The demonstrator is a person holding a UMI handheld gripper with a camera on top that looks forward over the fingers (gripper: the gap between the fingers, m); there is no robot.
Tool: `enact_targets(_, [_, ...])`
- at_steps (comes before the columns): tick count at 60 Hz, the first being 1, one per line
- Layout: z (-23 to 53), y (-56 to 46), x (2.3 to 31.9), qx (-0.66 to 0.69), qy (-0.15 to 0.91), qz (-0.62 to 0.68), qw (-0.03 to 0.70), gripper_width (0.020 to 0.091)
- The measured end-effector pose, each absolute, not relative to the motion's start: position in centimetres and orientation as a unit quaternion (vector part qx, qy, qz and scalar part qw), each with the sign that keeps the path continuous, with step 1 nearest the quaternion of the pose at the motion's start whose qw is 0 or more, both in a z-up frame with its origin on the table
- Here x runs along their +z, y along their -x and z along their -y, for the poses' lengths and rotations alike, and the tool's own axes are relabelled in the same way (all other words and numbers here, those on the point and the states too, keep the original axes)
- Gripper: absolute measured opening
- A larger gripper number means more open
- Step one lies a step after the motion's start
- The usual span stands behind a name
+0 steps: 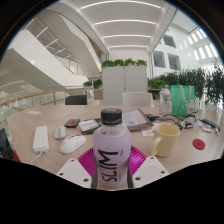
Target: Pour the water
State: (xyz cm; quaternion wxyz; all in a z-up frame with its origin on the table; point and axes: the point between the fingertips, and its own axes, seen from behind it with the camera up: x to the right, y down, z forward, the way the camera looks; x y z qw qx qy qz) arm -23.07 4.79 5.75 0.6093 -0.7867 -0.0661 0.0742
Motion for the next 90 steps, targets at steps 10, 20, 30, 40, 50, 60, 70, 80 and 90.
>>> enact_targets(10, [-5.8,24.5,8.1,0.187,0.797,0.024,0.573,0.0404])
enact_targets(20, [-10.1,22.7,16.1,0.403,0.740,-0.181,0.507,0.0404])
enact_targets(30, [-12.5,19.9,16.4,0.579,0.640,-0.386,0.326,0.0401])
enact_targets(40, [-14.3,18.4,16.6,0.673,0.513,-0.495,0.198,0.0403])
enact_targets(50, [-14.6,17.1,16.3,0.700,0.439,-0.544,0.146,0.0402])
enact_targets(60, [-13.5,16.6,17.9,0.717,0.415,-0.545,0.129,0.0402])
enact_targets(70, [-13.5,17.6,20.3,0.714,0.480,-0.484,0.164,0.0403])
enact_targets(80, [-13.0,14.5,28.1,0.542,0.678,-0.229,0.441,0.0405])
enact_targets(90, [-14.6,-0.7,35.4,0.280,0.661,-0.070,0.692,0.0423])
